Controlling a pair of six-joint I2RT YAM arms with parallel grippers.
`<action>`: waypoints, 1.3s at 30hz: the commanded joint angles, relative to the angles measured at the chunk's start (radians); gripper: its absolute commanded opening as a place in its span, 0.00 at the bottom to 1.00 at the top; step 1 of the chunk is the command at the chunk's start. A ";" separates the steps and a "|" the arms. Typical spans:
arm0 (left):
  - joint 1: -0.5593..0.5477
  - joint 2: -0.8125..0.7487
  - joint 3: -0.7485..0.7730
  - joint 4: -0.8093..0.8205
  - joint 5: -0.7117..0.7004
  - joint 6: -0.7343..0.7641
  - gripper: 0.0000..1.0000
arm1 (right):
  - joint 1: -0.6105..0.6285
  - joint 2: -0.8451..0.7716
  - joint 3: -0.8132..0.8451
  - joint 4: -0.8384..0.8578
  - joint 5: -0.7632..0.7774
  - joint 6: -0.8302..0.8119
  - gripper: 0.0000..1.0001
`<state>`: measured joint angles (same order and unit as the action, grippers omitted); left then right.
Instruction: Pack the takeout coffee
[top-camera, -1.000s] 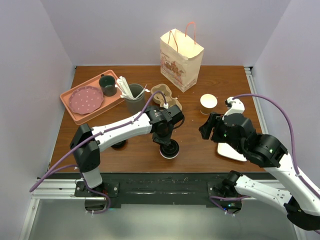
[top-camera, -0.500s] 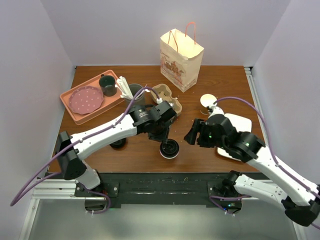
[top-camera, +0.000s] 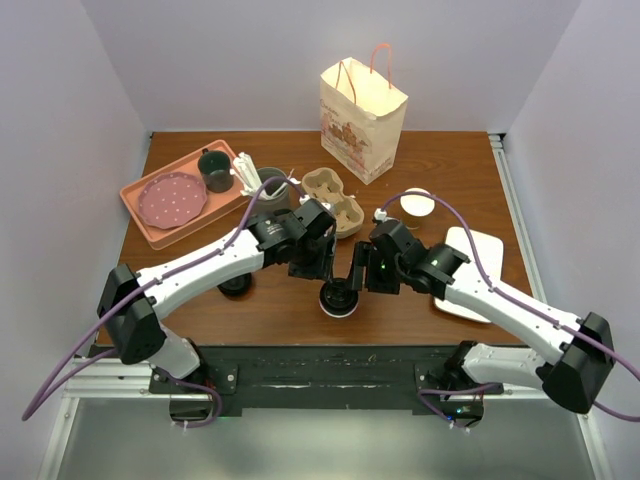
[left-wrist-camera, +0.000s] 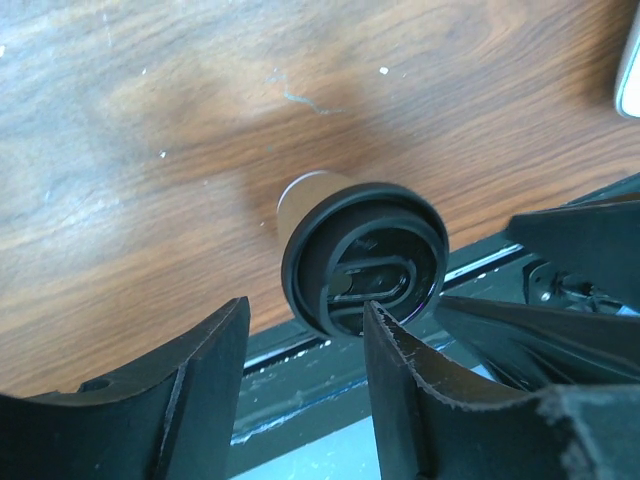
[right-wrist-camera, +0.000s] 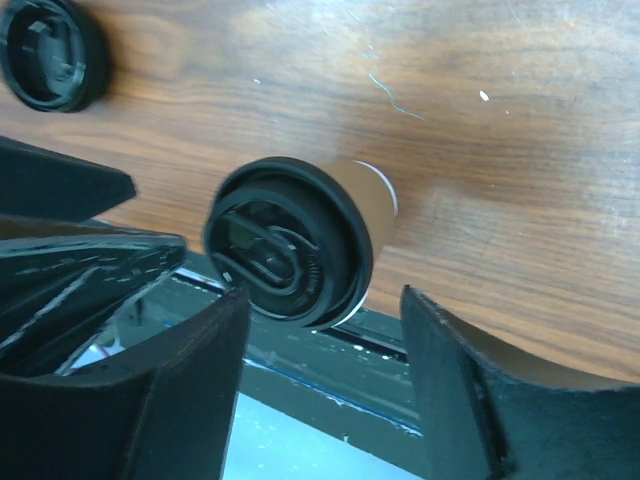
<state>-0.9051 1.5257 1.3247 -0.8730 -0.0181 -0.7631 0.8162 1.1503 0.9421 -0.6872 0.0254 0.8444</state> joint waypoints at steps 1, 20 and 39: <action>0.009 -0.038 -0.035 0.074 0.041 0.024 0.54 | -0.002 0.017 0.011 0.024 -0.054 -0.038 0.61; 0.008 -0.024 -0.124 0.131 0.133 0.028 0.42 | -0.002 0.011 -0.074 0.074 -0.130 -0.039 0.56; 0.005 -0.007 -0.110 0.114 0.198 0.039 0.16 | -0.002 0.009 -0.028 0.049 -0.096 -0.039 0.58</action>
<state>-0.9024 1.5204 1.1931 -0.7593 0.1539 -0.7395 0.8162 1.1645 0.8658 -0.6361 -0.0879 0.8177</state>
